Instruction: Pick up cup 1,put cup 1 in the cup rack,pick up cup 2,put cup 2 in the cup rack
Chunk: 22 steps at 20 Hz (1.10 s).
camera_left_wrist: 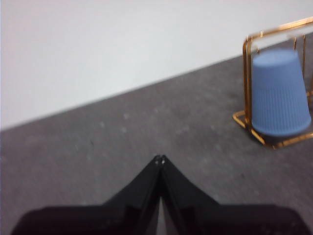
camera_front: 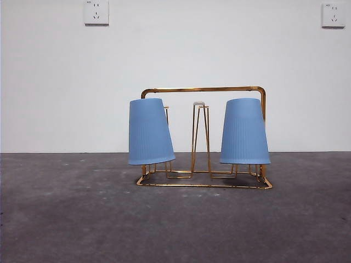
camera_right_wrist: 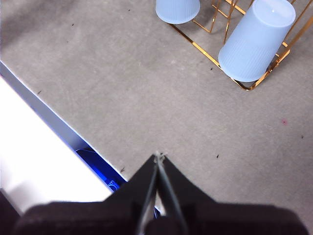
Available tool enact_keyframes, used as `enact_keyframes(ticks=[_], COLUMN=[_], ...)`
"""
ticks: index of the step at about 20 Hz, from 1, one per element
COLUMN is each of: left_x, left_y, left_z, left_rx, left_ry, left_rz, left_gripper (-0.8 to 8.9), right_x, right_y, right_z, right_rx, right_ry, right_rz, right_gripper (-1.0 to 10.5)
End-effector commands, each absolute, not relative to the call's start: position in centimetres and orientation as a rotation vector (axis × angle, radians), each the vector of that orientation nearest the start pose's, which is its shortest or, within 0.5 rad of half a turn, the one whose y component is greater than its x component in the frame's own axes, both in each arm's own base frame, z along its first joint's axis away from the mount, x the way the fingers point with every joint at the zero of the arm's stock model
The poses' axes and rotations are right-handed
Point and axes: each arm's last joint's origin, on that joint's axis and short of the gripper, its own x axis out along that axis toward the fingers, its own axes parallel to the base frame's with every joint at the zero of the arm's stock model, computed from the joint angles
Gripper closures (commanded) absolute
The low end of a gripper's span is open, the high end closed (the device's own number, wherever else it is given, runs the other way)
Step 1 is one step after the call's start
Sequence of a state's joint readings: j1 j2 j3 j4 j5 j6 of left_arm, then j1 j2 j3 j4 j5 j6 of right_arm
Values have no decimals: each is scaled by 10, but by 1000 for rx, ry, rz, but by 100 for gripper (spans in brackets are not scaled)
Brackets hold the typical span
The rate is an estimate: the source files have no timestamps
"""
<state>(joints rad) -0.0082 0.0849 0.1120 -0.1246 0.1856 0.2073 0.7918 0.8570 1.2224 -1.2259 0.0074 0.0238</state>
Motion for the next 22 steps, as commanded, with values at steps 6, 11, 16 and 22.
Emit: enact_keyframes(ticks=[6, 11, 16, 22], left_x=[96, 96, 96, 97], left_y=[-6, -6, -6, -6], left_z=[150, 151, 150, 150], left_rx=[87, 57, 56, 56], left_ry=[150, 146, 157, 162], left_rz=[-196, -192, -193, -193], left_gripper=[817, 817, 817, 817], right_x=[83, 83, 83, 83], right_y=[84, 84, 84, 84], right_z=[371, 371, 371, 371], right_rx=[-316, -317, -317, -317], right_ry=[827, 826, 826, 826], right_rz=[719, 716, 716, 716], right_gripper=[945, 945, 945, 945])
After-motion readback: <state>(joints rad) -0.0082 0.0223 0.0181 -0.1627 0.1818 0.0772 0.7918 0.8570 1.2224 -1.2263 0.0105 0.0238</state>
